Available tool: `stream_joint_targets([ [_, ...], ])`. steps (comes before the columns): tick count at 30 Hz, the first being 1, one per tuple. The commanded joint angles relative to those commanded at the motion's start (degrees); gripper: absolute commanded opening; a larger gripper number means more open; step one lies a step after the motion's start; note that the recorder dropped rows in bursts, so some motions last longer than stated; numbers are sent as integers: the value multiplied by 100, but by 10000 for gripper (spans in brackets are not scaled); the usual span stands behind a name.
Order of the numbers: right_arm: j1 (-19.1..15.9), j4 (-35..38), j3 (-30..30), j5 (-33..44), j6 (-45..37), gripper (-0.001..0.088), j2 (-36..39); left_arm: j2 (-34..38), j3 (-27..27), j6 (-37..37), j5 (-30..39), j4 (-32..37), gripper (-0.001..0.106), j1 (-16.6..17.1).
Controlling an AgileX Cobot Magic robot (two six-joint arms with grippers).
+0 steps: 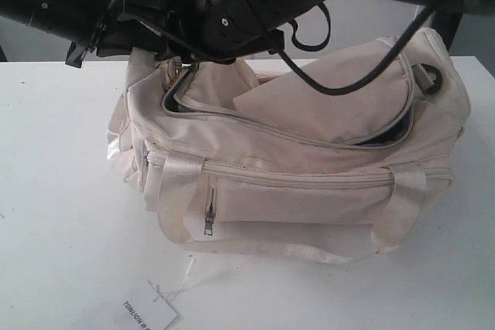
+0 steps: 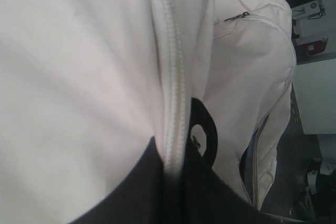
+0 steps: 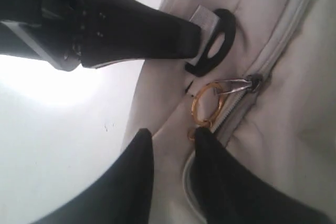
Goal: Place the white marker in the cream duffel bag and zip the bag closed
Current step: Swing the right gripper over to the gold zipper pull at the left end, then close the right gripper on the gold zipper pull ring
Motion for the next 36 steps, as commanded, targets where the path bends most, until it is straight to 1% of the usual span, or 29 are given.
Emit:
stream_joint_targets([
  [7, 32, -104, -444, 132, 87, 279, 250, 0, 0, 0, 19, -9, 0, 0],
  [11, 32, -298, -588, 385, 203, 279, 416, 0, 0, 0, 24, -9, 0, 0],
  [15, 32, -434, -697, 386, 330, 279, 524, 0, 0, 0, 24, -9, 0, 0],
  [18, 32, -568, -723, 411, 437, 279, 624, 0, 0, 0, 34, -9, 0, 0],
  [22, 32, -942, -723, 490, 763, 279, 688, 0, 0, 0, 46, -9, 0, 0],
  [31, 32, -1097, -723, 697, 884, 279, 701, 0, 0, 0, 69, -9, 0, 0],
  [36, 32, -1331, -723, 705, 1320, 253, 701, 0, 0, 0, 105, -9, 0, 0],
])
